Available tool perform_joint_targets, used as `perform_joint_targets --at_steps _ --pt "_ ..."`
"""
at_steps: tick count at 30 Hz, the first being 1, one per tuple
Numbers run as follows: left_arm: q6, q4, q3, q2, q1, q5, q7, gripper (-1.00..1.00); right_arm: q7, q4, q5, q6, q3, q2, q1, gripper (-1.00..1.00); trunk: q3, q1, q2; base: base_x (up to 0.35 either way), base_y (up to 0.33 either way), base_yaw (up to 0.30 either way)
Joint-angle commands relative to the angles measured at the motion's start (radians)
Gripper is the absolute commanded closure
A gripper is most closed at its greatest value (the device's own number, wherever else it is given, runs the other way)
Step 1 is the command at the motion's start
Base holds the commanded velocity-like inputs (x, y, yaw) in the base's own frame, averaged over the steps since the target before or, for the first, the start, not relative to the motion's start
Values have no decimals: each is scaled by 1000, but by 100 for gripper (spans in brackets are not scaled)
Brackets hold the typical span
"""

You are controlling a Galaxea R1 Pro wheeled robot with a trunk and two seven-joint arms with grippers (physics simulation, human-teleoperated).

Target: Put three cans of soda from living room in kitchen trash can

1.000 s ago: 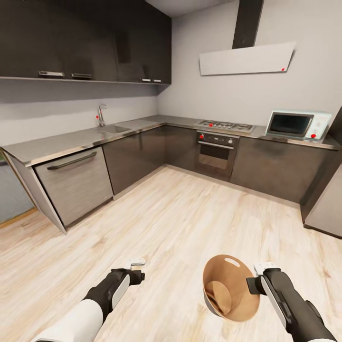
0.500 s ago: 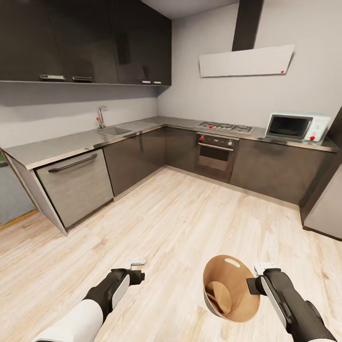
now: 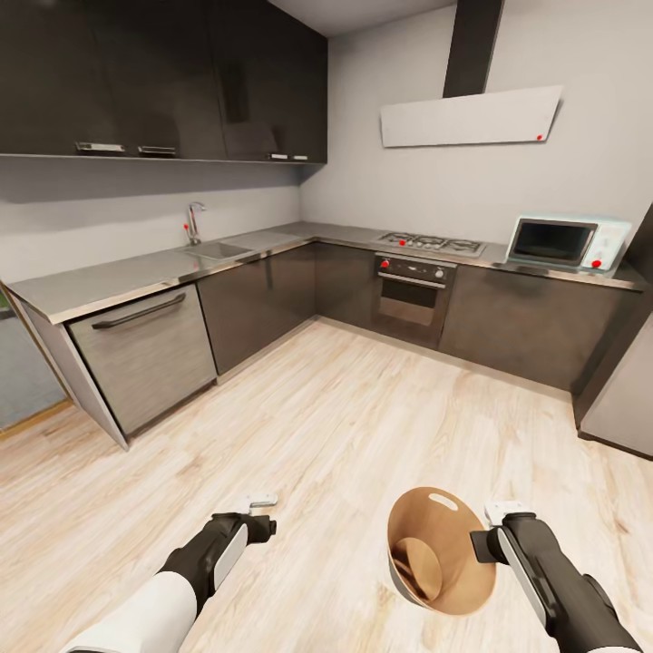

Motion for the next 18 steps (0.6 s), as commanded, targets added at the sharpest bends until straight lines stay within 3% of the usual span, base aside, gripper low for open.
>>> perform_joint_targets --at_steps 1,18 --pt "-7 0 0 0 0 0 0 -100 0 0 -10 0 0 1 0 100 0 0 0 0 0 37" --pt "-28 0 0 2 0 0 0 -100 -11 3 -7 0 2 4 0 100 -19 0 0 0 0 167"
